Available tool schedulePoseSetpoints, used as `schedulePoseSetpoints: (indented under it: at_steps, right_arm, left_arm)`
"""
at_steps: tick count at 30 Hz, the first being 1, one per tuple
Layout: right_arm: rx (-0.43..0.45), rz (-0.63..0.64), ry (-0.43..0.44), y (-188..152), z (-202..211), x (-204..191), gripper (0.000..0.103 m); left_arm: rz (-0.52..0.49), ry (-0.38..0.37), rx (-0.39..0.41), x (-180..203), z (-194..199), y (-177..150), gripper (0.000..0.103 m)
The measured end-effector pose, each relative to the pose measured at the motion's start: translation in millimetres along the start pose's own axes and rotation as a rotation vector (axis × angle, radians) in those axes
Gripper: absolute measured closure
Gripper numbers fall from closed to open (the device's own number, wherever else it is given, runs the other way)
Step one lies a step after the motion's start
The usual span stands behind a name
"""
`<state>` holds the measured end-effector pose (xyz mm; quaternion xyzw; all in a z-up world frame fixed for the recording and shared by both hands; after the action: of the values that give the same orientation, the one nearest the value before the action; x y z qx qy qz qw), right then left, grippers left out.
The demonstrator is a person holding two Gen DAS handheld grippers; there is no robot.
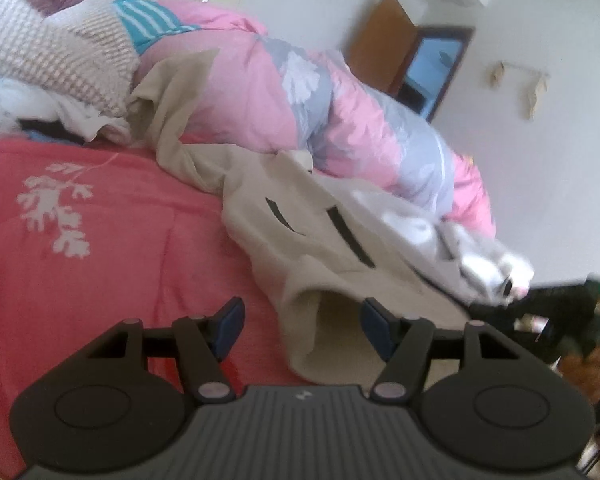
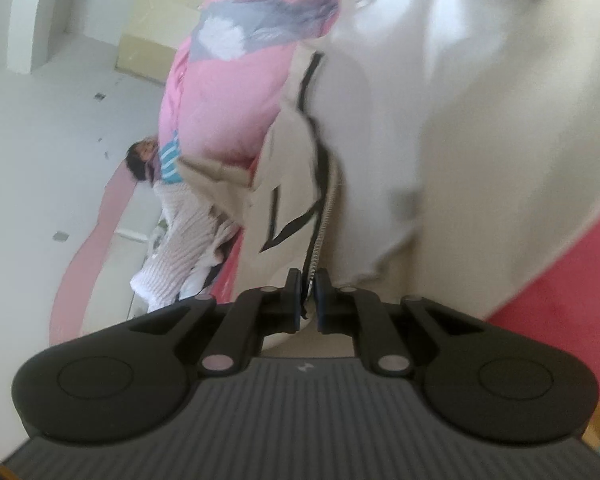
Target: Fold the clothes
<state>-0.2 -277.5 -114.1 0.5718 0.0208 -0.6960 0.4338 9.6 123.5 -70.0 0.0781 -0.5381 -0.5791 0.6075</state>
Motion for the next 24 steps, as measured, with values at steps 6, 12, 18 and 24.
schedulePoseSetpoints:
  at_steps: [6, 12, 18, 24]
  right_arm:
    - [0.015, -0.027, 0.055, -2.2, 0.9, 13.8, 0.098]
    - [0.004, -0.048, 0.103, -6.7, -4.5, 26.6, 0.098]
    - [-0.006, -0.08, 0.159, -10.2, -5.7, 39.5, 0.098]
    - [-0.011, -0.077, 0.189, -11.7, -5.7, 42.4, 0.098]
  left_arm:
    - [-0.069, 0.157, -0.041, 15.2, -9.0, -9.7, 0.04]
    - [-0.047, 0.266, -0.008, 22.9, -21.1, -11.1, 0.069]
    - [-0.072, 0.427, 0.155, 37.3, -4.1, -13.0, 0.076]
    - [-0.039, 0.433, 0.069, 33.1, 5.3, -23.2, 0.076]
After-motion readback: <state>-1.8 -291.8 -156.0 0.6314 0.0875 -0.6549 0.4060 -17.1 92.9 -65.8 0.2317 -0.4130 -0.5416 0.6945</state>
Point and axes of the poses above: each gripper's, at about its wrist camera, not at the fingertips, and z roughly against the way its jaws point, x to its right, y to its top, the point moved 1 cm from there along -z, roughly the way its jaws point, and after that the axes turned 11 degrees about z, right-handed, at the moved point
